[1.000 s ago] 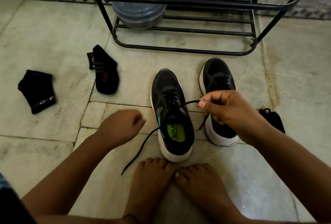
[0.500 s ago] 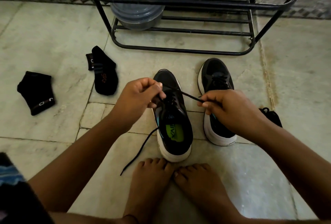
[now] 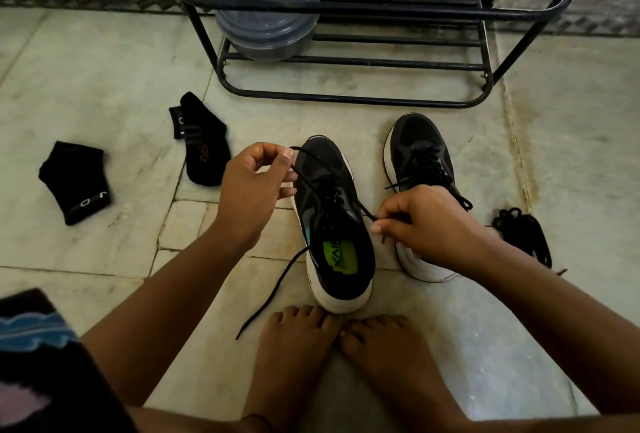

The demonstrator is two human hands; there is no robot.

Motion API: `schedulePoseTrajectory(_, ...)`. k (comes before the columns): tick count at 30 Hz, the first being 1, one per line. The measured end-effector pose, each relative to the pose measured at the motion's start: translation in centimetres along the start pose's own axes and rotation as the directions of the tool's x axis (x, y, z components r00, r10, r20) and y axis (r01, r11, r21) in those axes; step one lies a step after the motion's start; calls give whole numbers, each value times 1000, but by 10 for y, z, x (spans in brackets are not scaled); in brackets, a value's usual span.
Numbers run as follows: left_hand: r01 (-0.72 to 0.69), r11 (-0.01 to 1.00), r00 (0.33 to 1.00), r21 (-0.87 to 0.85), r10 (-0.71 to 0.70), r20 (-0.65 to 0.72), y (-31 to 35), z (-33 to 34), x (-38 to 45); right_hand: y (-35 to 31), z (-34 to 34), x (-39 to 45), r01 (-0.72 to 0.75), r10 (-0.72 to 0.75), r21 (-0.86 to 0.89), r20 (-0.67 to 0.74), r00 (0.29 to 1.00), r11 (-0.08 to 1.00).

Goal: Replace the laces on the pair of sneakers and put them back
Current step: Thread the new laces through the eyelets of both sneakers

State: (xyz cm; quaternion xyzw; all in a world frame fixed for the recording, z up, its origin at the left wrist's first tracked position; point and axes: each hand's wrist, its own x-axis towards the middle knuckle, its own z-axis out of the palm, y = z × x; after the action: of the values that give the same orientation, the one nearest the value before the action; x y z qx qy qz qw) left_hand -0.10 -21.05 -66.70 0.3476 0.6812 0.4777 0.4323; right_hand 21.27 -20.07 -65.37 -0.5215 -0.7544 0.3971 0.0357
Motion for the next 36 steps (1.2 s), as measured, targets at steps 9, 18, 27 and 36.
schedulePoseTrajectory(9,-421,699,900,578,243,362,-16,0,-25,5,15,26,-57,98,447,-71,993,893)
schedulePoseTrajectory(18,-485,466,869,740,163,467,-17,12,-16,5,19,43,44,-30,122,-116,993,992)
schedulePoseTrajectory(27,-409,579,897,705,113,428,-28,17,-12,-1,26,47,150,-158,-91,-98,982,985)
schedulePoseTrajectory(36,-432,582,894,689,177,411,-43,18,-33,5,40,43,119,-119,-12,-159,980,993)
